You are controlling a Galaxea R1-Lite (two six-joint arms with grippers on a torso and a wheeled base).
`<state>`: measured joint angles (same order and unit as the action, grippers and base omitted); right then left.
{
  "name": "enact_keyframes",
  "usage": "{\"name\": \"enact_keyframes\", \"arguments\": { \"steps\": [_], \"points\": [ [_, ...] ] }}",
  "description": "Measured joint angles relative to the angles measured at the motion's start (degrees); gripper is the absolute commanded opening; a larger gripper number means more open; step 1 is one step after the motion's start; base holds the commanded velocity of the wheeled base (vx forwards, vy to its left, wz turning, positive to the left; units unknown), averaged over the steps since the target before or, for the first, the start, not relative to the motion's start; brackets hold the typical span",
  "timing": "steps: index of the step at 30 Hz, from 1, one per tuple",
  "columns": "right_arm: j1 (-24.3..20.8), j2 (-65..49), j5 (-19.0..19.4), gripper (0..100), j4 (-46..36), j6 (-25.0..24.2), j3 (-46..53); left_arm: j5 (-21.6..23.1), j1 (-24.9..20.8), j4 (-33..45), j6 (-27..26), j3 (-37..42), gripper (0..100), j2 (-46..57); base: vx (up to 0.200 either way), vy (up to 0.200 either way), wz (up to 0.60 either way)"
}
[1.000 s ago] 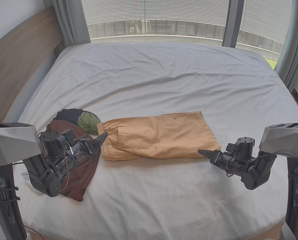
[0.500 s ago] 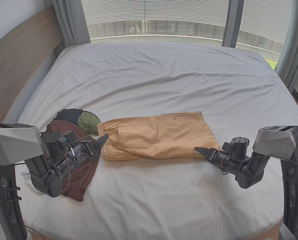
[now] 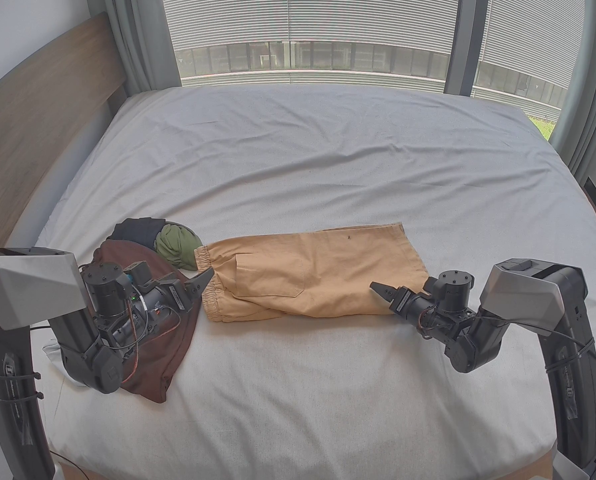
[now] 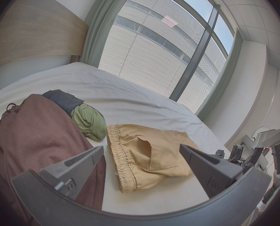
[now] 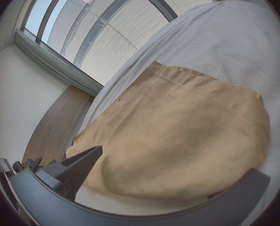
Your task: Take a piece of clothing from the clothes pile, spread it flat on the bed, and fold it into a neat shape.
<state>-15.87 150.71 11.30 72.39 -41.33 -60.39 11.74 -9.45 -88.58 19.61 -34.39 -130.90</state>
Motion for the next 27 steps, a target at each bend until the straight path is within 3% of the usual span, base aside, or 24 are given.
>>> {"name": "enact_keyframes", "arguments": {
  "steps": [15,16,27],
  "points": [
    [-1.8,3.4,-1.3,100,-0.8,-3.2,-8.9,0.0,0.5,0.0,0.1,-0.3,100,-0.2,0.0,0.0,0.0],
    [-1.9,3.7,-1.9,0,-0.6,-3.1,-9.0,0.0,0.5,0.0,0.1,-0.4,100,-0.2,0.0,0.0,0.0],
    [-2.0,4.4,-2.2,0,0.3,-2.7,-7.3,0.1,0.5,0.0,0.9,-0.5,100,-0.8,0.0,0.0,0.0]
  ]
}}
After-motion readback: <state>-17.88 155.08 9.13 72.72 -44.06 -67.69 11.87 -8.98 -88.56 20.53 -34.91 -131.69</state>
